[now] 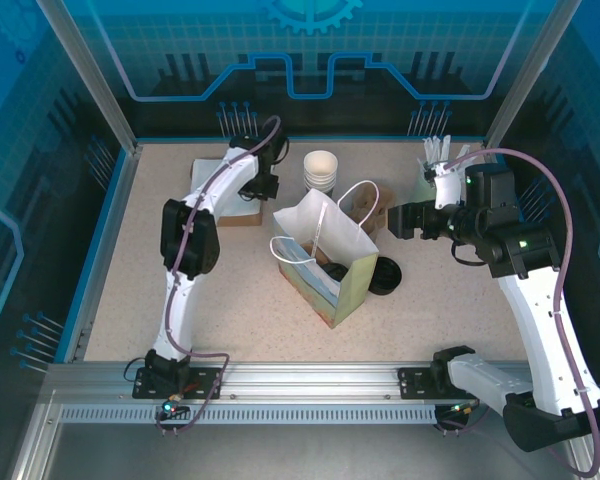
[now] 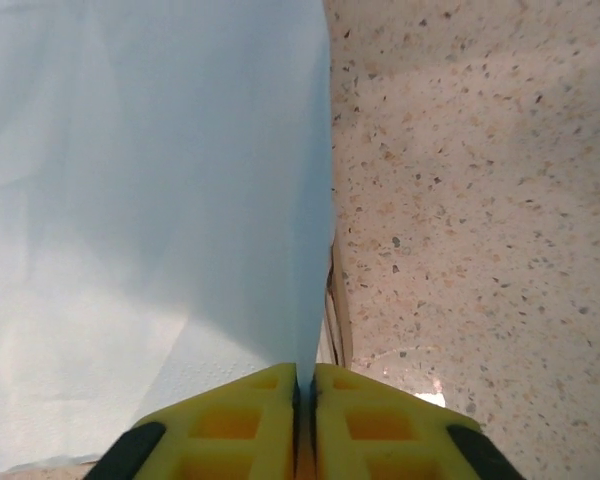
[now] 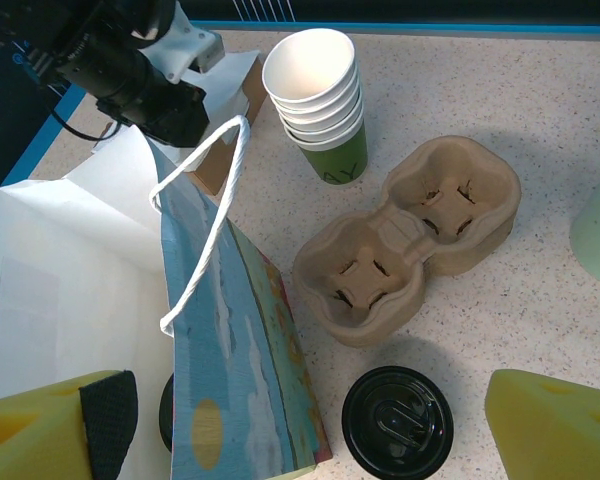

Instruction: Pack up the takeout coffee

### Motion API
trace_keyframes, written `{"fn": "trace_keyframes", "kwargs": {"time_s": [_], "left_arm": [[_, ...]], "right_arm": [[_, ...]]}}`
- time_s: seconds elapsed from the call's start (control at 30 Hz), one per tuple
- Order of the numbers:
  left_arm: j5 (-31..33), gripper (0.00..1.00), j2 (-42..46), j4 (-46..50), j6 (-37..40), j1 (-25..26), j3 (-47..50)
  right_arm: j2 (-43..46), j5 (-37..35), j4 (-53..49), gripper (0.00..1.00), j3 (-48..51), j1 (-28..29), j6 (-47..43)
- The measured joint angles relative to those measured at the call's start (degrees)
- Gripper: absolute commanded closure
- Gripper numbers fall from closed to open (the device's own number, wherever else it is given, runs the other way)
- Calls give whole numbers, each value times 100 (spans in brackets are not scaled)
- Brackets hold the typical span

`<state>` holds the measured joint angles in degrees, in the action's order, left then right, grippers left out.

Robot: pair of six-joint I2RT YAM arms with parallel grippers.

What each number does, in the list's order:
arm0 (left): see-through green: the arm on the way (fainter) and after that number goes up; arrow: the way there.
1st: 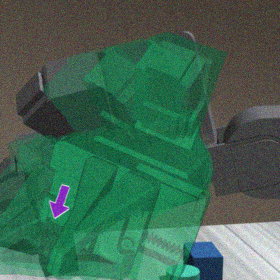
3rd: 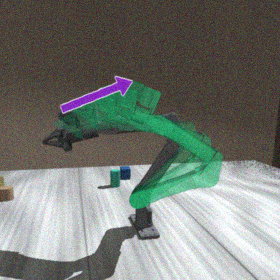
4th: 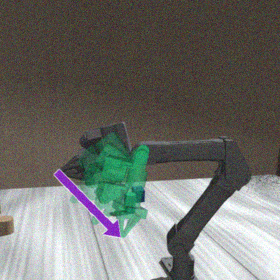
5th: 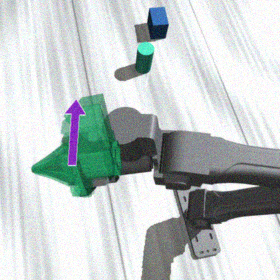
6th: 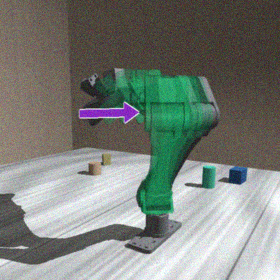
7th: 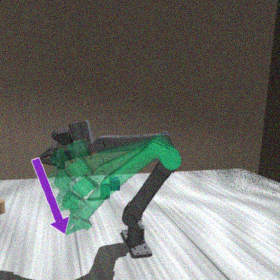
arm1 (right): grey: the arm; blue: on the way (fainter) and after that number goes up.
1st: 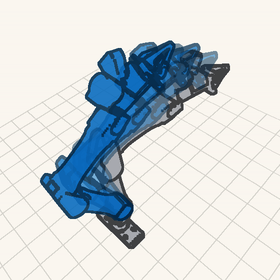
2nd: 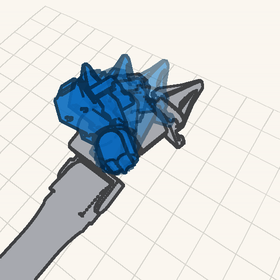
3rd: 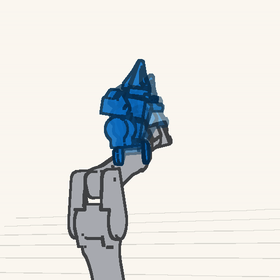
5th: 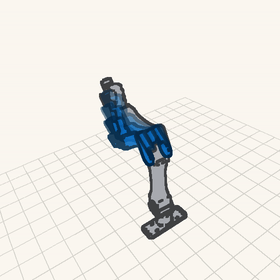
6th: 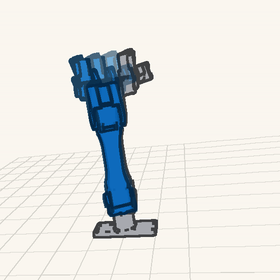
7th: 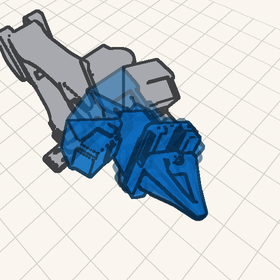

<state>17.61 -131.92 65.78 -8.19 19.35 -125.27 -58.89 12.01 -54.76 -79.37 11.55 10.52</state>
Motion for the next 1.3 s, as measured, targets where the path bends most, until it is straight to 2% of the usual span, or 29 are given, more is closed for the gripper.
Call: {"fn": "trace_keyframes", "kwargs": {"time_s": [0.37, 0.63, 0.83, 1.03, 1.2, 1.3], "left_arm": [[101, 96, 608, 37, 426, -11, -101], [-437, 97, 2109, -199, 1307, -11, -101], [-1526, 96, 3432, -660, 1897, -11, -98], [-2949, 96, 4446, -1228, 2280, -9, 90], [-4052, 95, 5034, -1744, 2544, 79, 660], [-4505, 95, 5248, -1976, 2787, 236, 1019]], "right_arm": [[2, -59, 24, 3, 0, -11, -181], [83, 315, 511, 0, 4, -48, -570], [-22, 964, 732, 0, -339, -61, -872], [-315, 1506, 909, 0, -1147, 85, -1257], [-693, 1609, 855, 0, -1869, 824, -1722], [-1038, 1543, 721, 0, -2428, 1311, -1930]]}}
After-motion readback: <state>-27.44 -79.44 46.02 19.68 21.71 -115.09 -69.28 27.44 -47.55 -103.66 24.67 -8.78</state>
